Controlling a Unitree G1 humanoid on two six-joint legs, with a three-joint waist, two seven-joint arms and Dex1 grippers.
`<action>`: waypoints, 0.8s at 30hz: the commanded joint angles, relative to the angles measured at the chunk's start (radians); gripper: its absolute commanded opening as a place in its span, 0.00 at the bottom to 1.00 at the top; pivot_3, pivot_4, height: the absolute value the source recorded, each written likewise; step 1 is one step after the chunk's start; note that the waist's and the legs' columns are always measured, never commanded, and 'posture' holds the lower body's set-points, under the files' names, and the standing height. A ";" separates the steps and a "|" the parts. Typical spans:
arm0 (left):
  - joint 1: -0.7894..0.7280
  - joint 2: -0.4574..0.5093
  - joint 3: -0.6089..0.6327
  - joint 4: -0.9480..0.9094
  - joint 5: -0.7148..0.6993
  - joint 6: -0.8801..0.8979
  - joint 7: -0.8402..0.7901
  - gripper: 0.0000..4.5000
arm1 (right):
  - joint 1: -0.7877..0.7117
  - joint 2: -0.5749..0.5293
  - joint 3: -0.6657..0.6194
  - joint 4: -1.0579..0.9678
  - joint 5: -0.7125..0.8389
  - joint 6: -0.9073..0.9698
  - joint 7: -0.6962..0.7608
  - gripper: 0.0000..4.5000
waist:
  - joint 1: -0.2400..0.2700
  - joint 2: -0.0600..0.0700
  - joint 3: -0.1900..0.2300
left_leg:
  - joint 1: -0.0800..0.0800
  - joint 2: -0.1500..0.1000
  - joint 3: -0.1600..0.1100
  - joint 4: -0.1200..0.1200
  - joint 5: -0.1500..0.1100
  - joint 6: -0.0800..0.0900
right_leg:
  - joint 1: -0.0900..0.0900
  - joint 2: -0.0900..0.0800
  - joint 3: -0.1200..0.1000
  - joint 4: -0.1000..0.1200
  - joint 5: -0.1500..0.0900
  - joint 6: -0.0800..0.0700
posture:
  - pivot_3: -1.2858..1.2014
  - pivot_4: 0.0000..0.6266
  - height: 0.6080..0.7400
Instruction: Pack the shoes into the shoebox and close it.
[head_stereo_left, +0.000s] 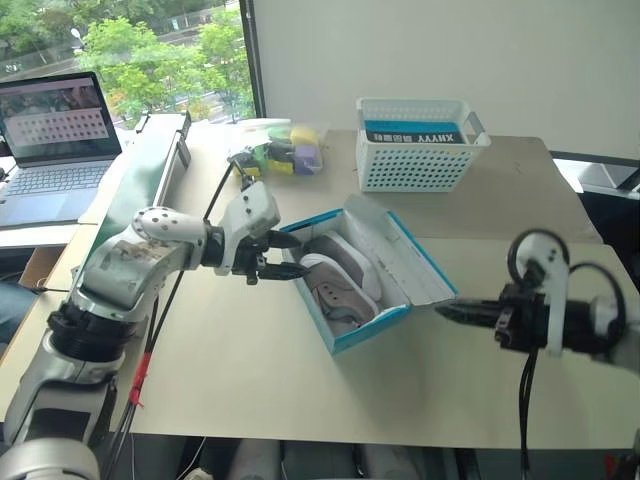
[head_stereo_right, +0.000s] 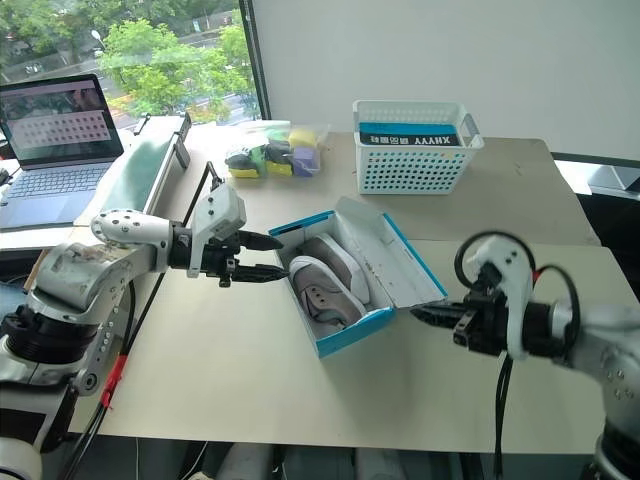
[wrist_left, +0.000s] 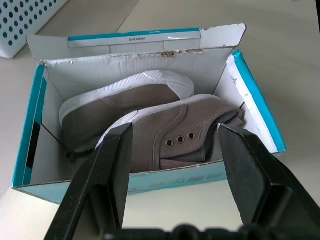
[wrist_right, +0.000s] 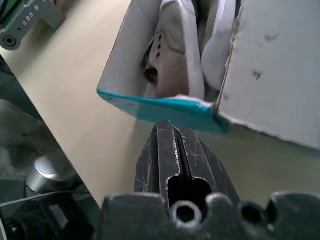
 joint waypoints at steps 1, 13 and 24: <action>-0.054 0.007 -0.007 0.011 0.029 -0.028 -0.048 0.64 | 0.071 0.149 -0.008 0.053 -0.062 -0.168 -0.133 0.01 | -0.004 0.000 0.000 | 0.001 0.000 0.000 0.001 0.000 0.000 | 0.001 0.000 0.000 0.000 0.000 0.000 | 0.52 0.24 1.00; -0.071 0.044 0.006 0.005 0.063 -0.008 -0.106 0.64 | 0.131 0.377 0.063 0.400 -0.133 -0.548 -0.252 0.01 | -0.023 0.004 0.001 | 0.007 0.000 0.000 0.000 0.000 0.000 | 0.006 0.000 0.001 0.003 0.000 0.001 | 0.52 0.24 1.00; -0.077 0.063 0.014 0.000 0.074 0.001 -0.115 0.64 | -0.024 0.492 -0.001 0.791 -0.027 -0.785 -0.234 0.01 | -0.029 0.005 0.001 | 0.008 0.001 0.000 0.000 0.000 0.000 | 0.007 0.001 0.001 0.004 0.000 0.001 | 0.52 0.24 1.00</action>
